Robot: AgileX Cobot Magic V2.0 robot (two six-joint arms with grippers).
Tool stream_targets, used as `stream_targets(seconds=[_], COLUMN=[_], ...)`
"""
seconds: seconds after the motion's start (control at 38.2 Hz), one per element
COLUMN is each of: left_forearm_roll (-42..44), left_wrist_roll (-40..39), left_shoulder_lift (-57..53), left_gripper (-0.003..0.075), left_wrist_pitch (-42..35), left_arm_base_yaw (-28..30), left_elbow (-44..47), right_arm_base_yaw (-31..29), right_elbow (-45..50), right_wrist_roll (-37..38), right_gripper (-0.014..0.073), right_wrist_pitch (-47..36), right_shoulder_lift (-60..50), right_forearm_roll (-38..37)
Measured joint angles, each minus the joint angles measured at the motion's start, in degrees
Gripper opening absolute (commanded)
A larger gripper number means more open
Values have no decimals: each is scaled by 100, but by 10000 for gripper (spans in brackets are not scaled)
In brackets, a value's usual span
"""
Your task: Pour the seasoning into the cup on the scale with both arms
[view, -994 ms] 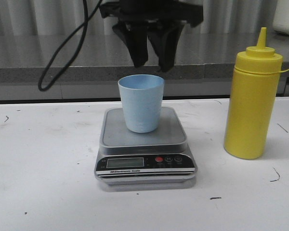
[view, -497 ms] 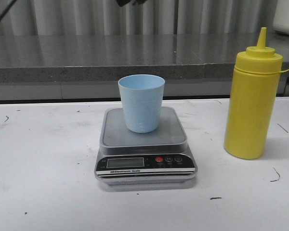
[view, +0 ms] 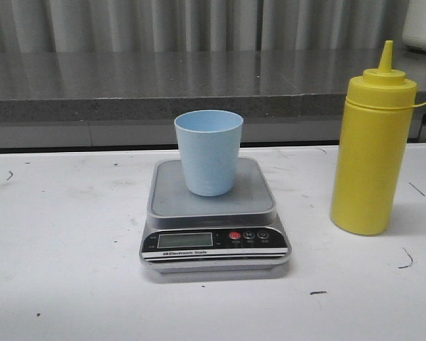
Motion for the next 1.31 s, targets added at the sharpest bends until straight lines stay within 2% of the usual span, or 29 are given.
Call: stream_targets(seconds=[0.26,0.47,0.71,1.31], left_forearm_roll=[15,-8,-31,-77], left_wrist_roll=[-9,-12,-12,-12], left_shoulder_lift=[-1730,-3379,-4687,-4955], left_gripper=[-20,-20,-20,-20], left_wrist_pitch=[-276,-484,-394,-211], left_arm_base_yaw=[1299,1561,1564,1564], left_elbow=[1222,2146,2672,2735], right_arm_base_yaw=[0,0,0,0], right_elbow=[0,0,0,0], right_wrist_roll=[0,0,0,0], right_gripper=[601,601,601,601], right_wrist_pitch=[0,0,0,0], right_shoulder_lift=[0,0,0,0], right_forearm_roll=[0,0,0,0])
